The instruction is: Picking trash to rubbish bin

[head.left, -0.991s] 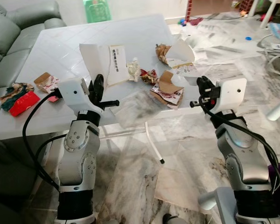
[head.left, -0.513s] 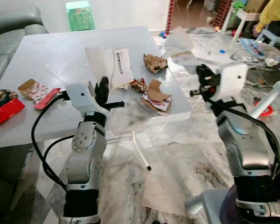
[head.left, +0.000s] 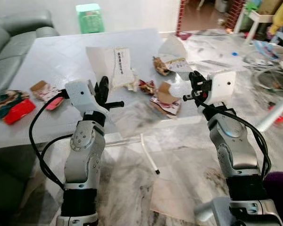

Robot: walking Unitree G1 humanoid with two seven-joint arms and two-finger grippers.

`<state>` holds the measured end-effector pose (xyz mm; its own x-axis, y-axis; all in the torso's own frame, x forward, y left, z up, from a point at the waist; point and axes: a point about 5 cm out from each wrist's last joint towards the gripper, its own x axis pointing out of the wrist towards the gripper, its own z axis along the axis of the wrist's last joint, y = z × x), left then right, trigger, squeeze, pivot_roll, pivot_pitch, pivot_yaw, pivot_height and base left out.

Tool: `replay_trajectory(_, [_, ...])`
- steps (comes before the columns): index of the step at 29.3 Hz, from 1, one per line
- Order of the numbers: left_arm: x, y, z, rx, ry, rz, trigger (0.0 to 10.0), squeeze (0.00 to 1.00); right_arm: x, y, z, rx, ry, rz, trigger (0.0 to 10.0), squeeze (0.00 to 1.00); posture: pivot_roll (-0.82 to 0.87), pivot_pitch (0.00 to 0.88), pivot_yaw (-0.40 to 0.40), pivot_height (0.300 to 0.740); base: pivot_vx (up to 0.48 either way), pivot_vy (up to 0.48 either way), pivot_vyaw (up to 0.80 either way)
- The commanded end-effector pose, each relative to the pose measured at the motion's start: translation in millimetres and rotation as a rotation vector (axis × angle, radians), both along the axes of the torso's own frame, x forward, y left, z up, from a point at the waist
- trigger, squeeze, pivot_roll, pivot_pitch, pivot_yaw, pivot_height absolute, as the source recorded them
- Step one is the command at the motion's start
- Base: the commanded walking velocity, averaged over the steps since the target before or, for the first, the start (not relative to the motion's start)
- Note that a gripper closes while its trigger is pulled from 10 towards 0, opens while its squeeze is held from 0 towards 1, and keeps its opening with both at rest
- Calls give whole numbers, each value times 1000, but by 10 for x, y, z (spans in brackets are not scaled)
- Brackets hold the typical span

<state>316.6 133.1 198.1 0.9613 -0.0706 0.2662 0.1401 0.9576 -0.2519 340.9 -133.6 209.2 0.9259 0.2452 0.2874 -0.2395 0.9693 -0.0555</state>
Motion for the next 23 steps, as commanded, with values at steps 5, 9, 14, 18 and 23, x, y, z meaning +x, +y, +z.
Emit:
replay_trajectory(5, [59, -22, 20, -26, -12, 6, 0, 0, 23, 51, 154, 13, -69, 3, 10000, 0, -73, 9, 48, 740, 0, 0, 0])
replay_trajectory(9, [86, -94, 74, -29, -28, -10, 0, 0, 37, 27, 131, 11, -61, 2, 10000, 0, -61, 7, 52, 740, 0, 0, -400])
replay_trajectory(14, [74, -66, 47, -33, -11, -34, 0, 0, 25, 42, 96, 21, -53, -7, 10000, 0, -57, 26, 68, 740, 0, 0, -800])
replay_trajectory(18, [86, -44, 49, -40, -11, -38, 0, 0, 14, 35, 84, 22, -51, -14, 10000, 0, -63, 28, 65, 740, 0, 0, -800])
replay_trajectory(23, [115, -16, 52, -61, -9, -20, 0, 0, 6, 6, 69, 12, -48, -16, 10000, 0, -68, 31, 59, 740, 0, 55, -800])
